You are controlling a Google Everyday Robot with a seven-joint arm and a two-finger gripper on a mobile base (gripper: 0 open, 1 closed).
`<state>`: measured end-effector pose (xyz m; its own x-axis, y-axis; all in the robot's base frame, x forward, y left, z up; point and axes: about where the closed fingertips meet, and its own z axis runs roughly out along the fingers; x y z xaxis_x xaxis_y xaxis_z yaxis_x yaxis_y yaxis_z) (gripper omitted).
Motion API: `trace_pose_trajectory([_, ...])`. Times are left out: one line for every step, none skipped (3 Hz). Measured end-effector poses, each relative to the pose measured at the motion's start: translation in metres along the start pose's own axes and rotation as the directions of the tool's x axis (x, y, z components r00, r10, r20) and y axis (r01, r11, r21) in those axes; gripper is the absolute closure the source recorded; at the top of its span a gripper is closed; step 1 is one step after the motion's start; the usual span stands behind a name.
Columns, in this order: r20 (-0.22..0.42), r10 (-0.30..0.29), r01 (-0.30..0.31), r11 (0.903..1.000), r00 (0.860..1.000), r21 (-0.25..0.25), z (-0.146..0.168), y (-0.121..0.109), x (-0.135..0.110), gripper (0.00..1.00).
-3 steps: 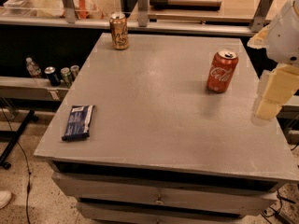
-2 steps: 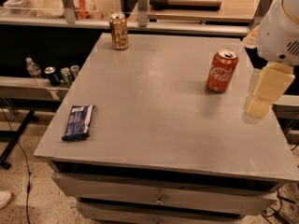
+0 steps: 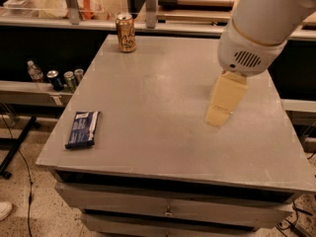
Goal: Pick rxbar blueberry
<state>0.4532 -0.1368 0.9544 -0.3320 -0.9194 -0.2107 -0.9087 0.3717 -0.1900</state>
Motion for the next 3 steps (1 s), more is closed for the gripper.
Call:
trace_pose_trajectory([0.056,0.14,-0.14,0.9902,0.989,-0.001,0.018,0.017,-0.026,0.0])
trace_pose_trajectory([0.084,0.227,-0.229,0.9734,0.97,0.01,0.019,0.014,-0.033,0.0])
trace_pose_trajectory([0.102,0.234,-0.236,0.9716,0.967,0.012,0.017,0.015,-0.037,0.0])
